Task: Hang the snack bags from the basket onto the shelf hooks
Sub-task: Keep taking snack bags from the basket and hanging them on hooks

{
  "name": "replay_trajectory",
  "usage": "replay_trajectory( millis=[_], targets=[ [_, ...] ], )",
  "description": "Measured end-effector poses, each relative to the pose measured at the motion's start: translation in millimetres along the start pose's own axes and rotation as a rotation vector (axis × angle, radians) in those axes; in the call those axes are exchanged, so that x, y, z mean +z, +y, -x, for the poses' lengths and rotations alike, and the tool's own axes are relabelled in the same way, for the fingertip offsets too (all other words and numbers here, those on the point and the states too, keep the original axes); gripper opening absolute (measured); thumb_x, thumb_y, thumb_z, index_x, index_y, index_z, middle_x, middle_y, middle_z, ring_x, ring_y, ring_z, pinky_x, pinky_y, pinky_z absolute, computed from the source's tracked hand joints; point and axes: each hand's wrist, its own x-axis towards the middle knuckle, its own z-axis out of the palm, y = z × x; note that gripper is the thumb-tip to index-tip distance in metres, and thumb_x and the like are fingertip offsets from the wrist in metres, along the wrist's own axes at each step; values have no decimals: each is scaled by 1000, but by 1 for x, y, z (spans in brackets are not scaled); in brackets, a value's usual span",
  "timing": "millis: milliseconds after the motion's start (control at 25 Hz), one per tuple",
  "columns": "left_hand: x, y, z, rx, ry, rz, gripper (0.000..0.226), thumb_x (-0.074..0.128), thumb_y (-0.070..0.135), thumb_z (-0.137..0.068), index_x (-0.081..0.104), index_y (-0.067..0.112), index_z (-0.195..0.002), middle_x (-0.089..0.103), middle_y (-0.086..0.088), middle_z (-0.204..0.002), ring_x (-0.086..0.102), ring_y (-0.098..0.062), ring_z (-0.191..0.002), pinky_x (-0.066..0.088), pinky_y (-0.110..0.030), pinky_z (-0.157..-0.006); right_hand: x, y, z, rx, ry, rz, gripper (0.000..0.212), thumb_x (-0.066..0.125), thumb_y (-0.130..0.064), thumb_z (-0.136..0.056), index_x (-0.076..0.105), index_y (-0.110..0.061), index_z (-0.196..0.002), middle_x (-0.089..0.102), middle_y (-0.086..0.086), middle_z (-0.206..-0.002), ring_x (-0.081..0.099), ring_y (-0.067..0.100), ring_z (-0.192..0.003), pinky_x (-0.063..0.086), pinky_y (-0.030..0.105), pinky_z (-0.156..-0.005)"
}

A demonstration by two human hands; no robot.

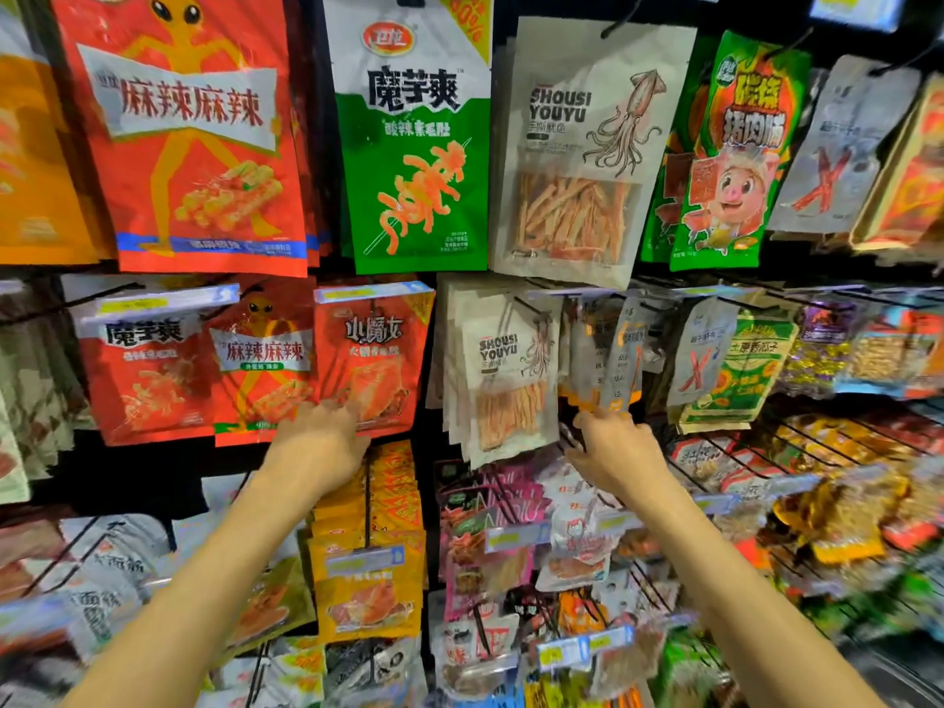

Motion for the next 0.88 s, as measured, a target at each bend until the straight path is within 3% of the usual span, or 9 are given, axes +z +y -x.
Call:
replay_trajectory(
  millis=[160, 400, 720, 880],
  targets=[
    [6, 45, 9, 136, -110, 76, 54, 50, 44, -96, 39, 19, -143, 48, -12, -141, 43, -33, -130, 43, -46, -102, -12, 26, 32, 11, -51, 51, 53, 51, -47, -97, 43, -16, -139, 46, 11, -136, 46, 34, -124, 43, 48, -95],
    [-2, 172, 20, 305, 13, -86, 53, 46, 47, -96, 37, 21, -141, 48, -9, -139, 42, -33, -130, 40, -48, -103, -7, 116, 90, 130, -66, 0, 51, 46, -47, -97, 43, -16, -137, 46, 10, -135, 44, 33, -126, 42, 44, -98],
    [5, 415, 31, 550, 57, -86, 52, 43, 46, -99, 35, 23, -145, 43, -6, -144, 35, -31, -136, 37, -49, -104, -4, 322, 195, 326, -98, 17, 54, 50, -50, -96, 43, -16, -137, 46, 12, -138, 42, 34, -128, 42, 47, -100],
    [5, 533, 51, 654, 111, -89, 53, 43, 47, -98, 36, 22, -144, 47, -5, -140, 41, -29, -132, 40, -46, -101, -2, 423, 246, 424, -141, 20, 57, 48, -50, -97, 41, -15, -141, 43, 12, -141, 41, 35, -130, 40, 48, -100]
  ],
)
